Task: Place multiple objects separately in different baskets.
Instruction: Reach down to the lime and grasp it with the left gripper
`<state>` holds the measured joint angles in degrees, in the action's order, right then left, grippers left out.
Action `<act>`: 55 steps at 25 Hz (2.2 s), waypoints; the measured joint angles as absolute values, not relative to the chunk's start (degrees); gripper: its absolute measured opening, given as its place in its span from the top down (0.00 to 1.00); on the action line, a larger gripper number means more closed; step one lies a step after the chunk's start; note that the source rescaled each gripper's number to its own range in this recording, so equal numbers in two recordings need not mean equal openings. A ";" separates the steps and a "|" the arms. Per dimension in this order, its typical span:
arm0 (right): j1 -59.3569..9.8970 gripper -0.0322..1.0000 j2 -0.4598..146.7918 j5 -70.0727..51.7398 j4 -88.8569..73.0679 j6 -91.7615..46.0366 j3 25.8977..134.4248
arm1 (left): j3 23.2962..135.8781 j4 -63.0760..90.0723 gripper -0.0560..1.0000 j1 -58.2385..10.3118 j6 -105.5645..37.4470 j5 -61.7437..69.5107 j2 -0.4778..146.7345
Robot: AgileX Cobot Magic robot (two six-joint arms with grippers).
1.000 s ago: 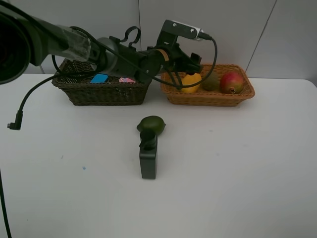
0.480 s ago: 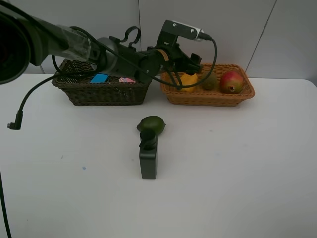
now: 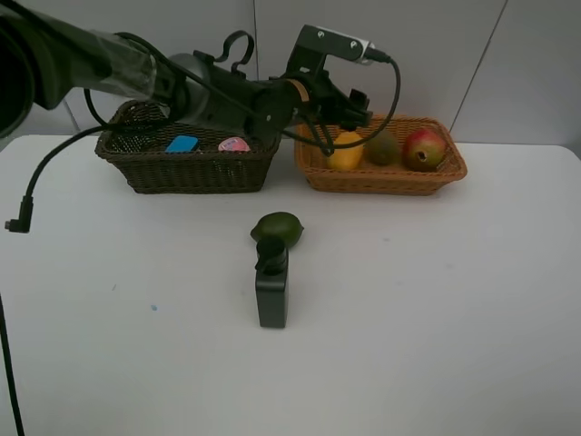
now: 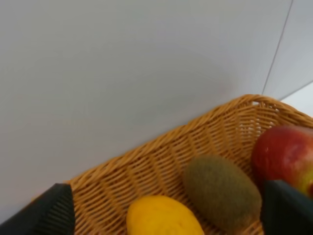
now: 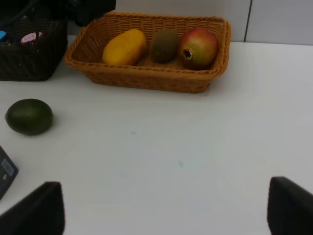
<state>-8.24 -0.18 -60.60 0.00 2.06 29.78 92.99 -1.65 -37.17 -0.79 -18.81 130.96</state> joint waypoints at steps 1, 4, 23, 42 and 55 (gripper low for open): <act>-8.24 0.00 -0.18 -60.60 0.00 2.06 29.78 | 92.99 -1.65 0.00 -37.17 -1.00 -16.69 130.22; -8.24 0.00 -0.18 -60.60 0.00 2.06 29.78 | 92.99 -1.65 0.00 -37.17 -1.39 -11.41 127.93; -8.24 0.00 -0.18 -60.60 -0.32 2.06 29.78 | 93.04 0.97 0.00 -37.17 -1.25 32.34 114.55; -8.24 0.00 -0.18 -60.60 -0.32 2.06 29.78 | 93.16 2.75 0.00 -37.17 1.37 44.30 120.56; -8.24 0.00 -0.18 -60.60 0.00 2.06 29.78 | 93.27 3.28 0.00 -37.17 -1.21 42.97 125.68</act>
<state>-8.24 -0.18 -60.60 0.00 2.06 29.78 93.27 3.28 -37.17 -1.21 42.97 125.68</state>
